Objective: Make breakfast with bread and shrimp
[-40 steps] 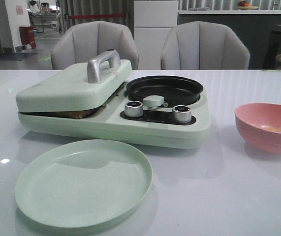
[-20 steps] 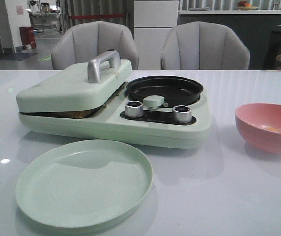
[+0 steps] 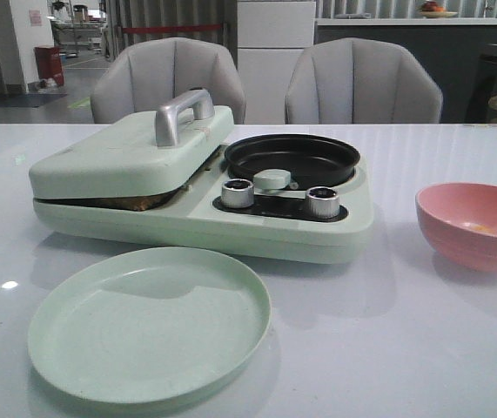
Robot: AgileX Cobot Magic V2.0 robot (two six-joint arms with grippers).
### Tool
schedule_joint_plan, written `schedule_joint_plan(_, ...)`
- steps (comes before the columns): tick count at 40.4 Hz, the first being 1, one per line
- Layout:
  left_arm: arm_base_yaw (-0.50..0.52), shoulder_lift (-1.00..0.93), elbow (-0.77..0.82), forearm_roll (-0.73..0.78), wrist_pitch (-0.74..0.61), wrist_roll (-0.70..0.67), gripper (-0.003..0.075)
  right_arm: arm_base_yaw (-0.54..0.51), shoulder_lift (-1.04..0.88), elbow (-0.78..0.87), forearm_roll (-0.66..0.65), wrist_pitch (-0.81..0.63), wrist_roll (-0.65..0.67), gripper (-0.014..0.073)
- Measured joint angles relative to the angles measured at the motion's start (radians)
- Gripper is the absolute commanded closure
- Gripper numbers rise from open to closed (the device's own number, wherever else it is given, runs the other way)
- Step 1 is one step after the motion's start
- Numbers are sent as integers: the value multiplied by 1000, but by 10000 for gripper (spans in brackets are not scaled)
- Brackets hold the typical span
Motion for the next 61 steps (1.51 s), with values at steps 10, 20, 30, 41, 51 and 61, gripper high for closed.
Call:
schedule_joint_plan(10,0,0,1,0,-11,0,687,0,0,0,0,-171,0,71)
schedule_joint_plan(20,0,0,7,0,-20,0,687,0,0,0,0,-277,0,71)
schedule_joint_plan(30,0,0,7,0,-9,0,687,0,4,-2,0,-263,0,71)
schedule_joint_plan(41,0,0,7,0,-7,0,687,0,161,-152,2,-28,0,71)
schedule_joint_plan(51,0,0,7,0,-7,0,687,0,235,-172,11,-7,2,71)
schedule_joint_plan(61,0,0,7,0,-7,0,687,0,236,-174,27,15,2,71)
